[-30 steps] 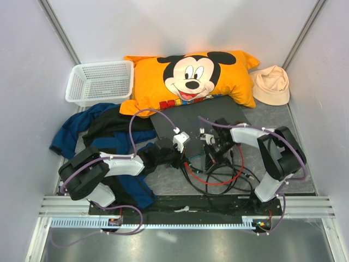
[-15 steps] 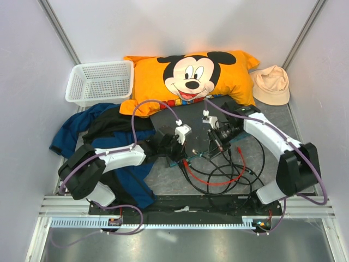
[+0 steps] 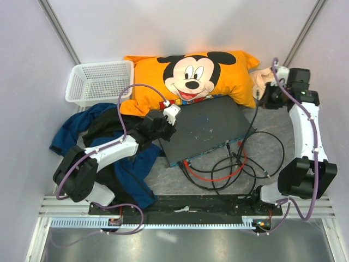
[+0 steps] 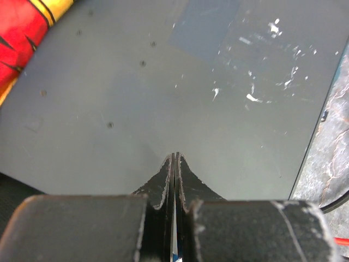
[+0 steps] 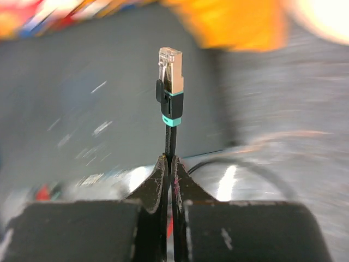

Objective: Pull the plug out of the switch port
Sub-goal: Place the connector at the center of the board.

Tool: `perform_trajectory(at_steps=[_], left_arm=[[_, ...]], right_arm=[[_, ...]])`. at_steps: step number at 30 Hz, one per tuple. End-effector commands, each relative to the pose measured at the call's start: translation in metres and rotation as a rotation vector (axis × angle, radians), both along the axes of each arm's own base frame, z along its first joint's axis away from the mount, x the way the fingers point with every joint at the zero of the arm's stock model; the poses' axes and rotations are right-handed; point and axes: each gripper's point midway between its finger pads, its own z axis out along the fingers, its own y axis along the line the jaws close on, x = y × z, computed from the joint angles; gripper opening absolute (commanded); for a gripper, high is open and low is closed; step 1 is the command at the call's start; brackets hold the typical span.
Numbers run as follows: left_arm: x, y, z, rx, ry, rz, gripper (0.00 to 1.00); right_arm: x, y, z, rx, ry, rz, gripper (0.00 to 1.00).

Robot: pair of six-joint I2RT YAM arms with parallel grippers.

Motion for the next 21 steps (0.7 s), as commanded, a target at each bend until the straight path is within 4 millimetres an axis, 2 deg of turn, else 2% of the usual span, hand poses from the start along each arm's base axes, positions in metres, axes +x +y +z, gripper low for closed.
perform_trajectory(at_steps=[1,2,3,7,8,10,11,13,14,16,17,19,20,21], left_arm=[[0.009,-0.011,0.032,-0.04,-0.086,-0.041,0.02],[0.009,-0.011,0.03,-0.038,-0.084,-0.043,0.02],[0.008,-0.011,0.029,-0.037,-0.083,-0.043,0.02],[0.005,-0.009,0.025,-0.033,-0.08,-0.047,0.02],[0.004,-0.008,0.023,-0.034,-0.073,-0.046,0.02],[0.001,-0.011,0.02,-0.043,-0.058,-0.06,0.02],[-0.002,-0.012,0.018,-0.043,-0.046,-0.073,0.02],[-0.004,-0.012,0.017,-0.042,-0.043,-0.076,0.02],[-0.004,-0.01,0.015,-0.035,-0.043,-0.071,0.02],[-0.004,-0.007,0.013,-0.02,-0.045,-0.072,0.02],[-0.004,-0.006,0.011,-0.01,-0.045,-0.073,0.02],[-0.003,-0.004,0.01,0.005,-0.053,-0.074,0.02],[-0.003,-0.004,0.009,0.009,-0.054,-0.074,0.02],[-0.002,-0.004,0.008,0.017,-0.058,-0.078,0.02]], right_arm=[[0.027,-0.092,0.032,-0.189,-0.153,-0.31,0.0],[0.026,-0.104,0.03,-0.209,-0.157,-0.344,0.0],[0.021,-0.125,0.025,-0.261,-0.143,-0.41,0.0],[0.013,-0.152,0.0,-0.397,-0.123,-0.445,0.0],[0.014,-0.158,-0.016,-0.424,-0.125,-0.452,0.0],[0.015,-0.174,-0.032,-0.508,-0.108,-0.474,0.0],[0.018,-0.175,-0.059,-0.511,-0.042,-0.444,0.0],[0.021,-0.173,-0.086,-0.523,0.018,-0.363,0.0],[0.023,-0.173,-0.112,-0.509,0.077,-0.331,0.0],[0.026,-0.173,-0.133,-0.5,0.12,-0.318,0.0],[0.027,-0.171,-0.151,-0.479,0.155,-0.298,0.0],[0.035,-0.171,-0.158,-0.466,0.153,-0.297,0.0],[0.038,-0.166,-0.167,-0.435,0.163,-0.272,0.01],[0.04,-0.165,-0.169,-0.432,0.169,-0.268,0.05]])
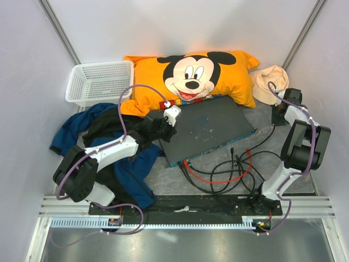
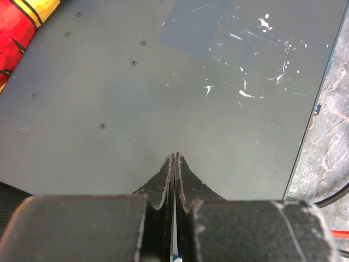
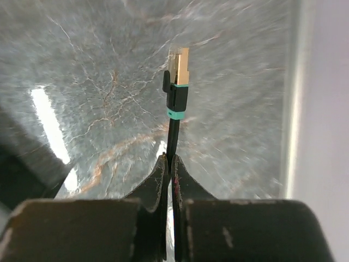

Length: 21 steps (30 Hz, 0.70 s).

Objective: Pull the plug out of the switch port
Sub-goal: Place the connector at the center of the board.

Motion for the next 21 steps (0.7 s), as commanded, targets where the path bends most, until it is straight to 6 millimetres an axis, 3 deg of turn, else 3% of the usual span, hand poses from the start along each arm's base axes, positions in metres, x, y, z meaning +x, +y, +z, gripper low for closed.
perform_trajectory(at_steps=[1,2,4,7,8,9,10,11,13,14,18,20,21], left_arm=[[0.002,0.0,0.006,0.023,-0.058,-0.036,0.02],[0.003,0.0,0.007,0.024,-0.058,-0.038,0.02],[0.003,-0.002,0.004,0.027,-0.054,-0.045,0.02],[0.004,-0.005,0.008,0.015,-0.061,-0.056,0.02],[0.004,-0.007,0.011,0.006,-0.063,-0.063,0.02],[0.004,-0.009,0.013,0.002,-0.067,-0.071,0.02],[0.004,-0.01,0.018,-0.005,-0.076,-0.078,0.02],[0.004,-0.013,0.025,-0.015,-0.09,-0.097,0.02],[0.004,-0.012,0.038,-0.028,-0.126,-0.109,0.02],[0.003,-0.012,0.042,-0.039,-0.13,-0.116,0.02],[-0.005,-0.011,0.049,-0.052,-0.136,-0.158,0.02],[-0.01,-0.013,0.046,-0.057,-0.115,-0.179,0.02],[-0.011,-0.013,0.044,-0.056,-0.105,-0.181,0.13]], right_arm=[[0.023,-0.003,0.0,-0.014,-0.029,0.052,0.13],[0.025,0.002,-0.002,0.012,-0.025,0.065,0.36],[0.028,0.012,0.004,0.074,-0.027,0.086,0.56],[0.028,0.053,0.03,0.24,-0.103,0.207,0.7],[0.028,0.064,0.055,0.264,-0.168,0.247,0.73],[0.026,0.076,0.069,0.301,-0.204,0.282,0.74],[0.022,0.099,0.083,0.392,-0.242,0.345,0.98],[0.017,0.116,0.106,0.416,-0.292,0.404,0.98],[0.001,0.157,0.118,0.514,-0.293,0.51,0.98],[-0.009,0.193,0.125,0.54,-0.282,0.595,0.98],[-0.054,0.289,0.11,0.688,-0.126,0.748,0.97],[-0.073,0.319,0.098,0.82,-0.024,0.738,0.89],[-0.077,0.325,0.094,0.831,-0.007,0.744,0.88]])
